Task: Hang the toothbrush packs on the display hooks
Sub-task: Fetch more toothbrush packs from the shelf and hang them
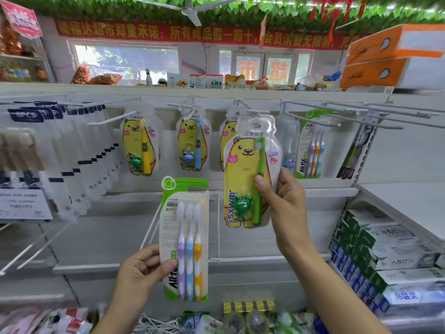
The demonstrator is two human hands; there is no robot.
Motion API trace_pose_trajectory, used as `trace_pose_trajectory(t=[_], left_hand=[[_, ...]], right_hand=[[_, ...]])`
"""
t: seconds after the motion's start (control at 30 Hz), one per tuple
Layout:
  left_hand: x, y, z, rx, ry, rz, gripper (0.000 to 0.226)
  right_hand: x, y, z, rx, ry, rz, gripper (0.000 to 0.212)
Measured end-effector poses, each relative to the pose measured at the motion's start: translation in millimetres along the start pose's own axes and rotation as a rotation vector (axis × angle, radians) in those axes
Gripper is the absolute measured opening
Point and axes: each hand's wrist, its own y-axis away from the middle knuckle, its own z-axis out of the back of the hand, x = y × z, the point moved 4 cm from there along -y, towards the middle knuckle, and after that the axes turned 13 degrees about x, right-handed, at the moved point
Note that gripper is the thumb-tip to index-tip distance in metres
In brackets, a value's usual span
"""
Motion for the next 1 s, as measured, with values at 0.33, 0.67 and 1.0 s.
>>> trace_pose_trajectory(t=[0.33,0.67,1.0], left_hand=[[11,1,-4,-0.017,-0.012,0.039,0.026],[18,4,-2,-0.037,0.018,0.068,0.026],[21,5,-14,-0.038,0.109,0.081,0.034]], right_hand=[[-2,-11,-9,0.035,-0.009,-0.014,0.02],[-8,-6,1,-0.073,0.021,-0.012,0.02],[-13,-18,7,-0.057,0.109,-0.036,0.014]])
